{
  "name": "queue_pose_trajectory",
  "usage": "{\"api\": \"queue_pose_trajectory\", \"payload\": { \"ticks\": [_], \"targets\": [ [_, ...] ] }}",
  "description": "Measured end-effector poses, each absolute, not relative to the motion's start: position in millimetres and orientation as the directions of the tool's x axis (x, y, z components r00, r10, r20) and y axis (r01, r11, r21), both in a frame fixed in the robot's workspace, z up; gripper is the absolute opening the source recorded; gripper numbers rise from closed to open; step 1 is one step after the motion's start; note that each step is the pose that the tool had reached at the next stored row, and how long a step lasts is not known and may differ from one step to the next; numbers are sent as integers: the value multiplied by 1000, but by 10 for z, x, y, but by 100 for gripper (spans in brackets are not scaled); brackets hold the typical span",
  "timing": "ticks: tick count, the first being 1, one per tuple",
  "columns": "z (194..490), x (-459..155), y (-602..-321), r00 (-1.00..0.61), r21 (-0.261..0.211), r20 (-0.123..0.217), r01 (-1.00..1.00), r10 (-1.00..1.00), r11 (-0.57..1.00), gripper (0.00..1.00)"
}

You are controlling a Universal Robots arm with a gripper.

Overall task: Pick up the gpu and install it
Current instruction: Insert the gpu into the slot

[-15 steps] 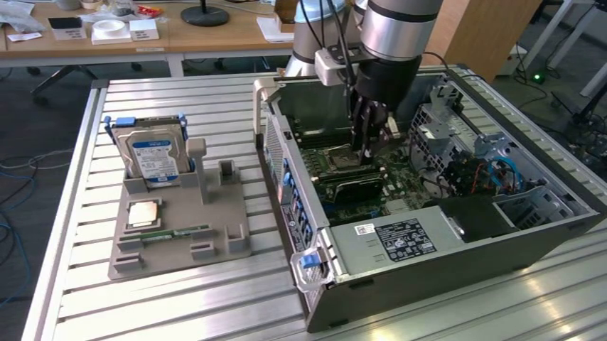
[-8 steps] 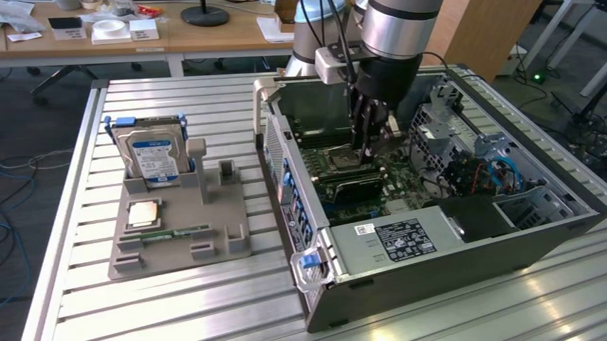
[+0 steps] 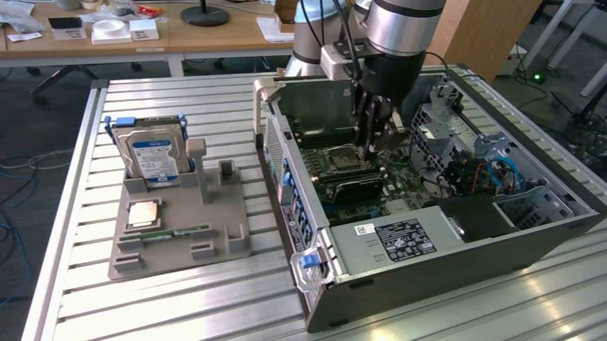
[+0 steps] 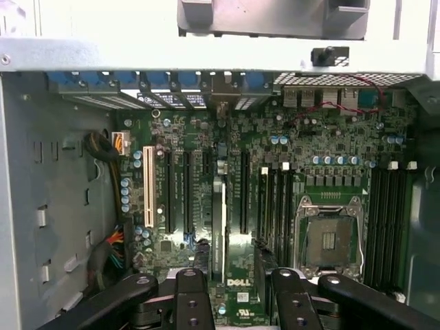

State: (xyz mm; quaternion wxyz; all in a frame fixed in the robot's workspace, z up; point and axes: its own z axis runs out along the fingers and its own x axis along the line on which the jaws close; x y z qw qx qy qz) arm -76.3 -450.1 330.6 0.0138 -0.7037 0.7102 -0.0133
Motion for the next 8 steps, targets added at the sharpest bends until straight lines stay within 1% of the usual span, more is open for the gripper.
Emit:
{"api": "queue_pose_trajectory", "payload": {
  "ticks": [8],
  "targets": [
    [3375, -761, -4491, -9, -38, -1, -999, -1000, 9, 39]
  ]
}}
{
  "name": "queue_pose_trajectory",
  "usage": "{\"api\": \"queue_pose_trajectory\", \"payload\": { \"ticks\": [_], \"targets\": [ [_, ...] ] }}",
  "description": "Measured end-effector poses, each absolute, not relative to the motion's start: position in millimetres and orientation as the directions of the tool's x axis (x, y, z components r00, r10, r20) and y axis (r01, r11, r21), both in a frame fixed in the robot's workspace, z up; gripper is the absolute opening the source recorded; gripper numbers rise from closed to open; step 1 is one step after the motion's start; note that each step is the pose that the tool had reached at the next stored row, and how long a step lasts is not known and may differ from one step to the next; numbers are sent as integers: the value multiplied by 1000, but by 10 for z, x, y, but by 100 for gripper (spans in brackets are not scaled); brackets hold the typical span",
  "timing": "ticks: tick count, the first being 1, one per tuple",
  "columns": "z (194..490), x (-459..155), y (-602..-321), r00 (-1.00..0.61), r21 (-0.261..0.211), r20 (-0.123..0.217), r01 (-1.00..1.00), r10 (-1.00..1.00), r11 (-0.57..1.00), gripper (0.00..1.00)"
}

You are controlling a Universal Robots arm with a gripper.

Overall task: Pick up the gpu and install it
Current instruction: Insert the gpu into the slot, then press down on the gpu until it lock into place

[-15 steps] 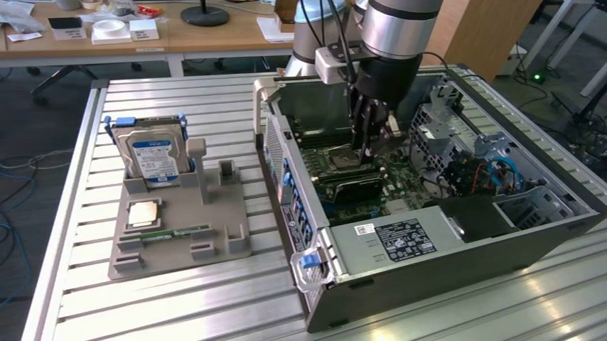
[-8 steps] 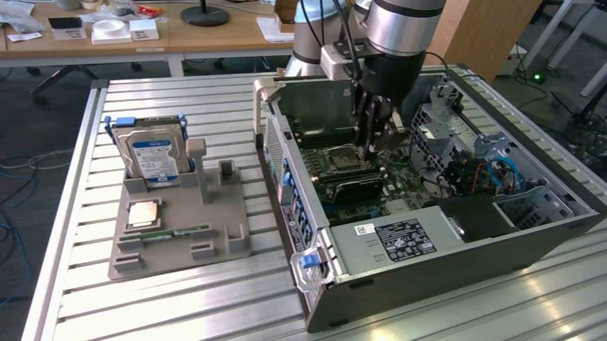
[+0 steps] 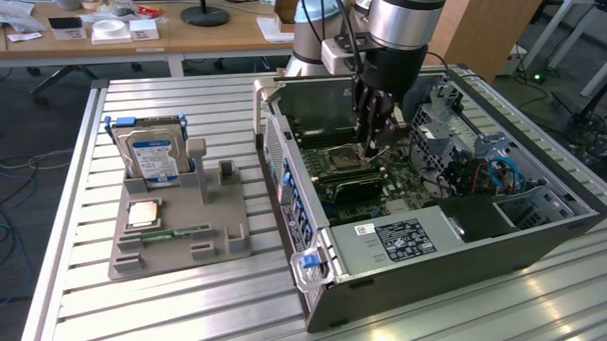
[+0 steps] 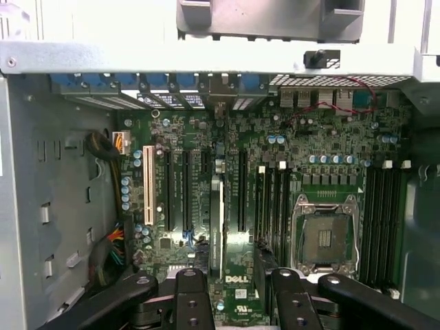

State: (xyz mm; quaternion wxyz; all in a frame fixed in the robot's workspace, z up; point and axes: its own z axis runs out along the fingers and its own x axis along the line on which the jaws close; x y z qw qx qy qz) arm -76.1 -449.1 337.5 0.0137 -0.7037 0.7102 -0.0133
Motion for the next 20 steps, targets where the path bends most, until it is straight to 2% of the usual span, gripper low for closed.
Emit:
{"api": "queue_pose_trajectory", "payload": {
  "ticks": [15, 17, 18, 20],
  "targets": [
    [3376, -761, -4491, -9, -38, -1, -999, -1000, 9, 38],
    [3376, -761, -4491, -9, -38, -1, -999, -1000, 9, 25],
    [3375, -761, -4491, -9, -38, -1, -999, -1000, 9, 25],
    [3375, -761, -4491, -9, -38, -1, -999, -1000, 9, 14]
  ]
}}
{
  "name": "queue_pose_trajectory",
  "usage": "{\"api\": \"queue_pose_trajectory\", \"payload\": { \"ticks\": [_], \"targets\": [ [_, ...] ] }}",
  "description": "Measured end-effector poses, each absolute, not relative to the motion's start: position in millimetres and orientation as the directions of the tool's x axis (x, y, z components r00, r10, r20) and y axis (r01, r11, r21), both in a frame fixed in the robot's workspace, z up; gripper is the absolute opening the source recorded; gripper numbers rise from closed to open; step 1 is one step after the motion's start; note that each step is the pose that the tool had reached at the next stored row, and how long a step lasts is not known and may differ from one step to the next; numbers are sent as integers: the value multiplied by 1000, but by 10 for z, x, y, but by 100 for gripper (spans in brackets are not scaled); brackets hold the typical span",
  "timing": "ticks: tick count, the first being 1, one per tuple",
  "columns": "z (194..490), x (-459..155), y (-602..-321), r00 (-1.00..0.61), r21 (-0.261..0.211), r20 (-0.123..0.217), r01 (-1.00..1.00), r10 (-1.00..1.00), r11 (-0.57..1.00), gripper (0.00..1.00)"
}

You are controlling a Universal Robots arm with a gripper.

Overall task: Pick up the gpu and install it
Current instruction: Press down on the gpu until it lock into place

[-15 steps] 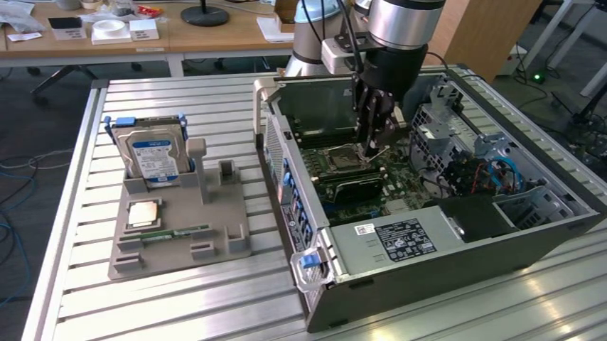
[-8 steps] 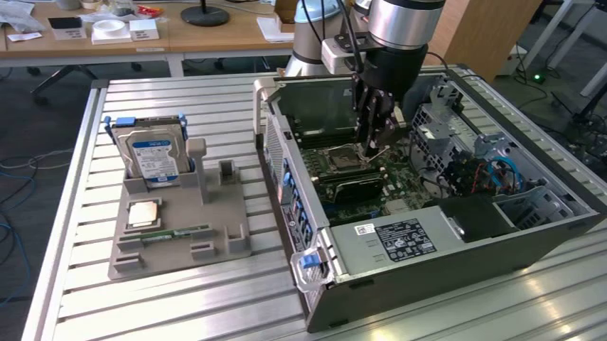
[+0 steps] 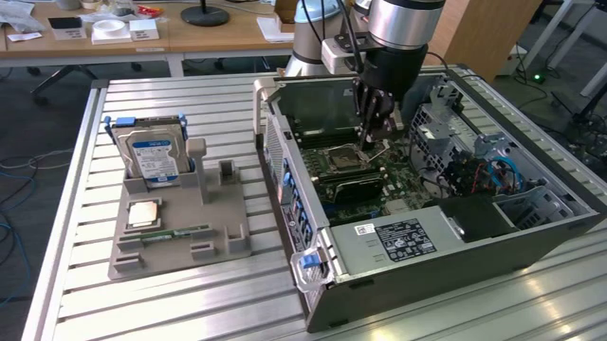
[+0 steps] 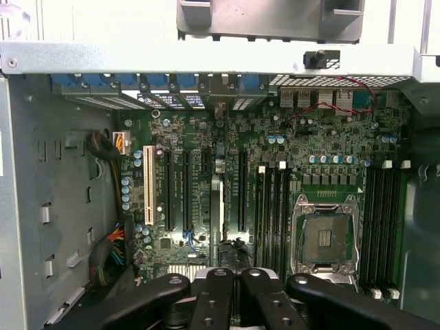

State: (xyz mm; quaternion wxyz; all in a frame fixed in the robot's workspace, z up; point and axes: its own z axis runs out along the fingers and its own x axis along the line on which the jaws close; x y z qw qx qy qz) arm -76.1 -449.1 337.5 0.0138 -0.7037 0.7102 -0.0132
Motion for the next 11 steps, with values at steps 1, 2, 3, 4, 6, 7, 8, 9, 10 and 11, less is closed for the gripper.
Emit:
{"api": "queue_pose_trajectory", "payload": {
  "ticks": [1, 2, 3, 4, 6, 7, 8, 9, 10, 11],
  "targets": [
    [3375, -761, -4491, -9, -38, -1, -999, -1000, 9, 11],
    [3375, -761, -4491, -9, -38, -1, -999, -1000, 9, 11],
    [3376, -761, -4491, -9, -38, -1, -999, -1000, 9, 11],
    [3375, -761, -4491, -9, -38, -1, -999, -1000, 9, 11],
    [3376, -761, -4491, -9, -38, -1, -999, -1000, 9, 11],
    [3375, -761, -4491, -9, -38, -1, -999, -1000, 9, 11],
    [3376, -761, -4491, -9, -38, -1, -999, -1000, 9, 11],
    [3375, -761, -4491, -9, -38, -1, -999, -1000, 9, 11],
    [3376, -761, -4491, -9, -38, -1, -999, -1000, 9, 11],
    [3376, -761, -4491, -9, -38, -1, -999, -1000, 9, 11]
  ]
}}
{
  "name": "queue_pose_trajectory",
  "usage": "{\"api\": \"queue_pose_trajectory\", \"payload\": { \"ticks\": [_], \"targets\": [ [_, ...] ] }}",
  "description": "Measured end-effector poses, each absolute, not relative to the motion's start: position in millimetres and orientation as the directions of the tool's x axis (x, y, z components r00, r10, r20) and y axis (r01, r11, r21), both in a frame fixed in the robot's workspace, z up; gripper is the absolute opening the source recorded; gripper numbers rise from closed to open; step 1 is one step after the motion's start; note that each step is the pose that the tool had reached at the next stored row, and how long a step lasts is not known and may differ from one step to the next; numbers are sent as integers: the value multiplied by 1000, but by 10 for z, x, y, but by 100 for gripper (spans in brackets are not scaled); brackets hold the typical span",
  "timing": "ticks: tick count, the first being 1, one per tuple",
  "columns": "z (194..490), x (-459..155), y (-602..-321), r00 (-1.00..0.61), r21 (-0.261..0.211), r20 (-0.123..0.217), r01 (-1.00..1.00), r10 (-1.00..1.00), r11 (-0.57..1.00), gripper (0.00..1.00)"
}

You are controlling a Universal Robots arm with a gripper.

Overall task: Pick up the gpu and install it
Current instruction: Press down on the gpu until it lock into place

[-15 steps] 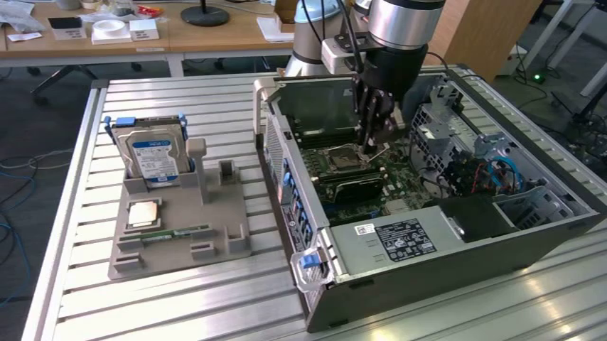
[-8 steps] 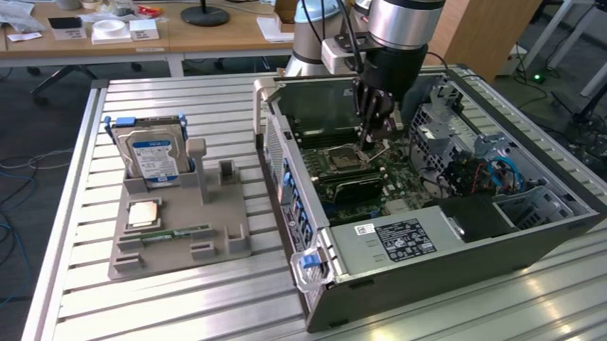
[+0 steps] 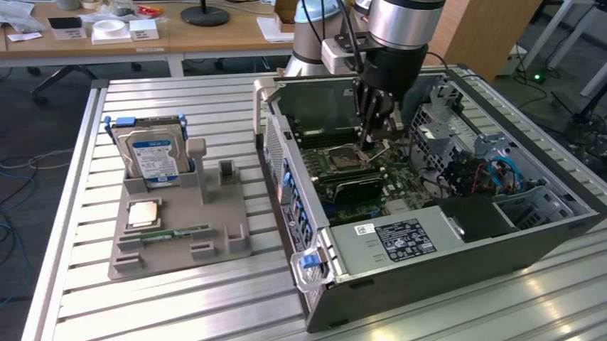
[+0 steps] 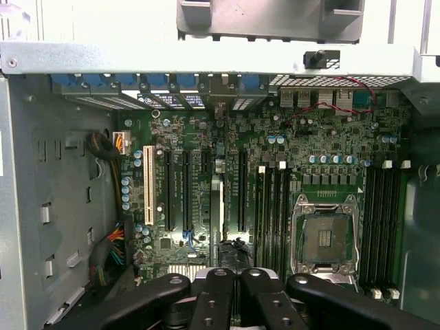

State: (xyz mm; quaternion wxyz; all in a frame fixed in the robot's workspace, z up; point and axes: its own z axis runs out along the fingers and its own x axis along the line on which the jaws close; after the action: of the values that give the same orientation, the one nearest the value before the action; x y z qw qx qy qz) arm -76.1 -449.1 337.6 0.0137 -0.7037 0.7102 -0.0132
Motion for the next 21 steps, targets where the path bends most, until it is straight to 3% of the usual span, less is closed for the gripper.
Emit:
{"api": "queue_pose_trajectory", "payload": {
  "ticks": [21],
  "targets": [
    [3362, -704, -4491, -22, 5, 1, -1000, -1000, 22, 11]
  ]
}}
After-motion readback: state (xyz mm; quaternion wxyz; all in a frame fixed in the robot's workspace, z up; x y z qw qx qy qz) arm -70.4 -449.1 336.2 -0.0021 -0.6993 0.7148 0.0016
